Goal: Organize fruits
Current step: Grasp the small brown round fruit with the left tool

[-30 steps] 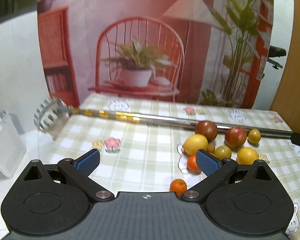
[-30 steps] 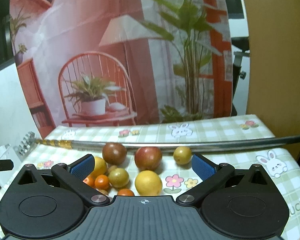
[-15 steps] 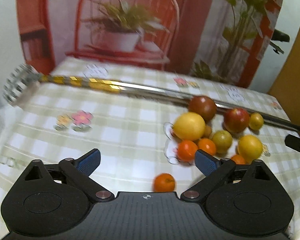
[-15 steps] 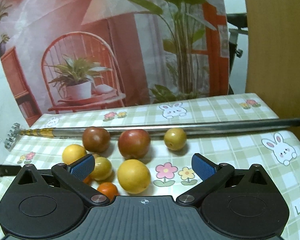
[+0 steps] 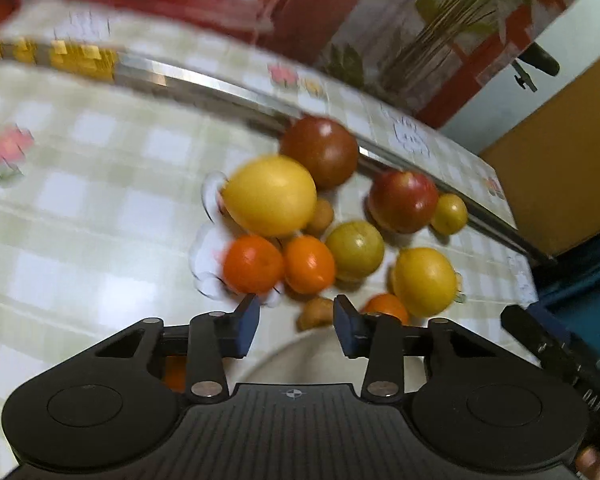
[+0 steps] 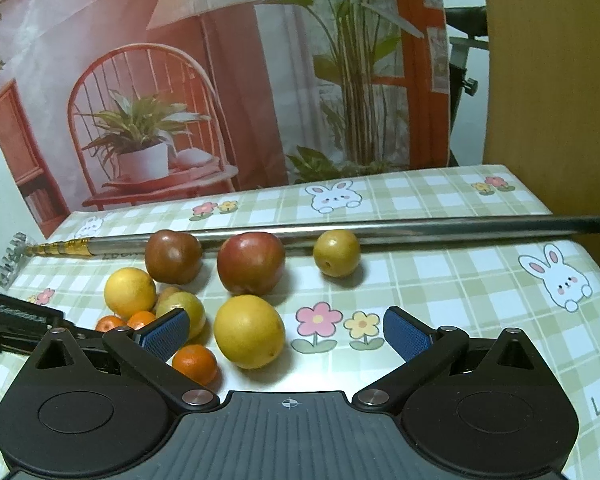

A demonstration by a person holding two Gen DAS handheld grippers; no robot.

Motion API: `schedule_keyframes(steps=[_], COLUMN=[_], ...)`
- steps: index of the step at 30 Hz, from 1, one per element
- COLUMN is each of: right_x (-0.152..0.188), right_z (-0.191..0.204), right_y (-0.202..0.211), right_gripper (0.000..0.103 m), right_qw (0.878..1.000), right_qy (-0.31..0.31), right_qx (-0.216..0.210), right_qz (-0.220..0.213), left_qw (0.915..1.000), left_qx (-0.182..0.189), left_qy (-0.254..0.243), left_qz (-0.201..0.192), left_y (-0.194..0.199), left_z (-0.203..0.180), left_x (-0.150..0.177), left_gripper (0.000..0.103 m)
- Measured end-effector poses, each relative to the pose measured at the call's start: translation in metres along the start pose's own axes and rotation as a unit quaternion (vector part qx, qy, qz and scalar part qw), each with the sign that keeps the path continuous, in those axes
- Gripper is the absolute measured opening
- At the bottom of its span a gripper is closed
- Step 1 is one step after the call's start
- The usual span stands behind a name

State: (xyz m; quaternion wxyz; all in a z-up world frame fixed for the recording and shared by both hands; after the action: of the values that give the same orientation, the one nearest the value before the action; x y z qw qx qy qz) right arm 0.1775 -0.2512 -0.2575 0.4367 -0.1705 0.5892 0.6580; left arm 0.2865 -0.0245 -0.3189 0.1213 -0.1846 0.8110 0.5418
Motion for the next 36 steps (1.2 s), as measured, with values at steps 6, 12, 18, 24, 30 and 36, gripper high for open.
schedule_keyframes(steps=[6, 12, 18, 24, 30, 36], right_x=[0.004, 0.005, 0.007, 0.006, 0.008, 0.009], right_z=[-0.004, -0.01, -0.016, -0.019, -0.018, -0.017], right_y=[0.001, 0.001, 0.002, 0.002, 0.0, -0.002], right_gripper=[0.103, 0.103, 0.103, 0.103, 0.103, 0.103], right_qw=[1.0, 1.0, 1.0, 1.0, 1.0, 1.0], right_qy=[-0.007, -0.016, -0.027, -0.028, -0.027, -0.023], right_qx=[-0.001, 0.001, 0.003, 0.006, 0.004, 0.002], right_qz=[-0.001, -0.001, 0.001, -0.001, 0.002, 0.001], left_qw=[0.9984, 0.9972, 0.9972, 0.9973, 0.9995, 0.9989], left_qx=[0.02, 0.021, 0.02, 0.019, 0.018, 0.014], left_qy=[0.045, 0.054, 0.052, 0.058, 0.024, -0.021], left_qz=[0.028, 0.048, 0.05, 0.04, 0.005, -0.039], left_y=[-0.02, -0.029, -0.033, -0.024, -0.003, 0.021], left_z=[-0.007, -0.012, -0.014, -0.009, -0.012, -0.011], left_x=[0.0, 0.002, 0.001, -0.001, -0.007, 0.001], left_gripper=[0.036, 0.036, 0.029, 0.029, 0.029, 0.029])
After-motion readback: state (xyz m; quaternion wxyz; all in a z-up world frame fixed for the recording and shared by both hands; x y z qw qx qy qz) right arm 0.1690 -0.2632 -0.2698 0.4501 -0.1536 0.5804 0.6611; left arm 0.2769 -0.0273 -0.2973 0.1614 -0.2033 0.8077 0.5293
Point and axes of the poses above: each gripper's, at about its wrist camera, not at the fingertips, and y roughly against the way its jaws point, z to its left, x to its underside, the point moved 10 cm from there along -y, roughly the way its jaws point, and after that the axes turned 5 degrees about -x, right-handed, at the moved point
